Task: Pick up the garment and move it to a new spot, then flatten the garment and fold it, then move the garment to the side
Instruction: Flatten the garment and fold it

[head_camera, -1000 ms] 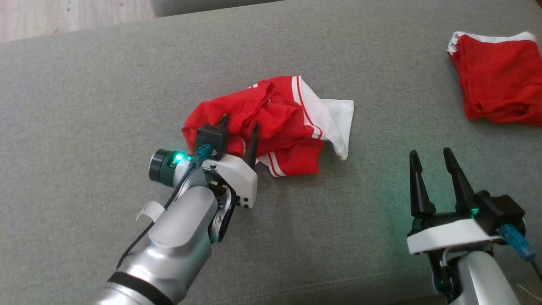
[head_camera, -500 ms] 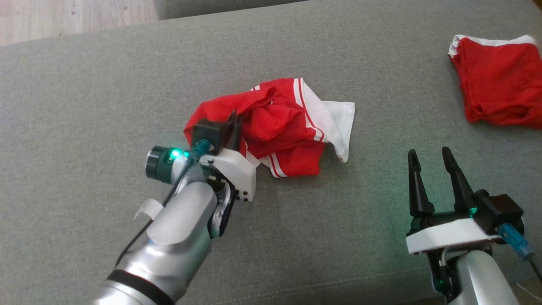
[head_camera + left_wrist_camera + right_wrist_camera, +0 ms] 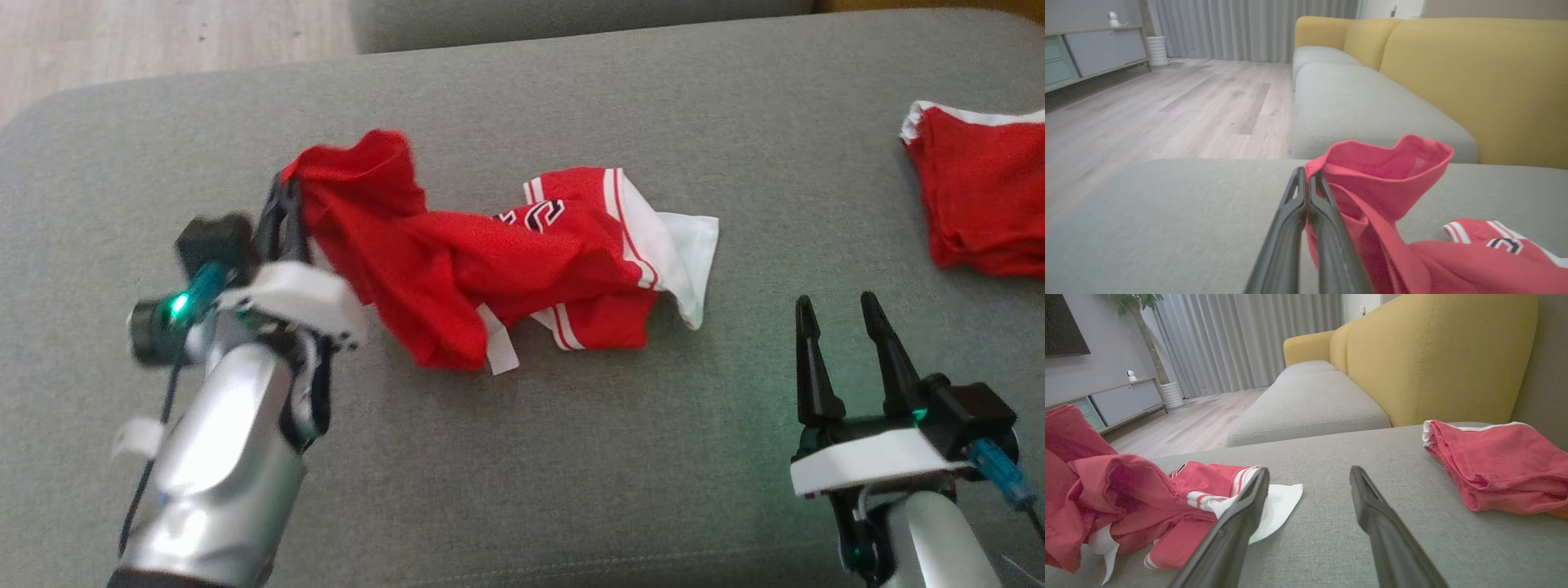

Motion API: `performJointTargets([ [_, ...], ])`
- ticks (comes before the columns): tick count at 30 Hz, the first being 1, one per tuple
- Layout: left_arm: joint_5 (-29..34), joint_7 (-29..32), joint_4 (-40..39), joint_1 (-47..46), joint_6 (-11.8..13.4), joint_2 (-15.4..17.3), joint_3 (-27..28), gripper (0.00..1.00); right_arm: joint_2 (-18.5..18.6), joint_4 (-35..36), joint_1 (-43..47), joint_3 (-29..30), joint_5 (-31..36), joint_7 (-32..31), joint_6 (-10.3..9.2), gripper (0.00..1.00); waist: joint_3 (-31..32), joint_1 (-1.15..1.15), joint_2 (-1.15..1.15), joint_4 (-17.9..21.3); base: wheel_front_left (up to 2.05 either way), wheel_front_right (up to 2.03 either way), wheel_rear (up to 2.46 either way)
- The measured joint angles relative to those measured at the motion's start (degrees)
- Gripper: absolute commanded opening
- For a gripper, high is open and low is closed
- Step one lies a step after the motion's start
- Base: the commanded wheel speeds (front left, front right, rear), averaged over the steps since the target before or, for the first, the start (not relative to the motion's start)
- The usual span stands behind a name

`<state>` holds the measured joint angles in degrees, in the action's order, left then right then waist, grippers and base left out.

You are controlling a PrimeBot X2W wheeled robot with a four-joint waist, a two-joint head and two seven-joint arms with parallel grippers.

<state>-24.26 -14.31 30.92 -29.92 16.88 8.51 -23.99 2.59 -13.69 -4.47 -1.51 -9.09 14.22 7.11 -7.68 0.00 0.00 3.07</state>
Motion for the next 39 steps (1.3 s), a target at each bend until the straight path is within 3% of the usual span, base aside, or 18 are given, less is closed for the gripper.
performJointTargets([
  [15,2.02,0.01,-4.28,13.02,-1.92,0.15,11.12,0.0,0.0,0.2,0.76,0.35,0.02,-0.01,0.0,1.0,-0.22,0.0,0.0,-2.34,0.0,0.0,0.0],
  [16,2.09,0.01,-4.35,13.84,-2.32,0.03,11.63,0.16,0.0,0.19,0.76,0.35,0.02,-0.01,0.0,1.0,-0.21,0.0,0.0,-2.34,0.0,0.0,0.0],
  [17,2.41,0.01,-4.32,14.61,-2.63,0.01,11.95,0.43,0.0,0.15,0.76,0.36,0.02,-0.01,0.0,1.0,-0.18,0.0,0.0,-2.33,0.0,0.0,0.0],
  [18,2.59,0.01,-4.12,15.26,-2.85,-0.02,12.14,0.86,0.0,0.11,0.75,0.4,0.03,-0.01,0.0,1.0,-0.11,0.0,0.0,-2.32,0.0,0.0,0.0],
  [19,2.59,0.01,-3.79,15.79,-3.27,-0.11,12.34,1.0,0.0,0.07,0.75,0.44,0.05,-0.01,0.0,1.0,-0.05,0.0,0.0,-2.31,0.0,0.0,0.0],
  [31,5.89,0.01,-7.65,18.0,-6.33,-1.1,17.11,1.0,0.0,-0.79,0.81,2.05,0.13,-0.01,0.0,1.0,1.9,0.0,0.0,-3.17,0.0,0.0,0.0],
  [39,8.13,0.0,-13.13,21.25,-9.72,-3.52,16.4,1.0,0.0,-3.94,0.95,4.76,4.21,-0.15,0.0,1.0,3.71,0.0,0.0,-5.35,0.0,0.0,0.0],
])
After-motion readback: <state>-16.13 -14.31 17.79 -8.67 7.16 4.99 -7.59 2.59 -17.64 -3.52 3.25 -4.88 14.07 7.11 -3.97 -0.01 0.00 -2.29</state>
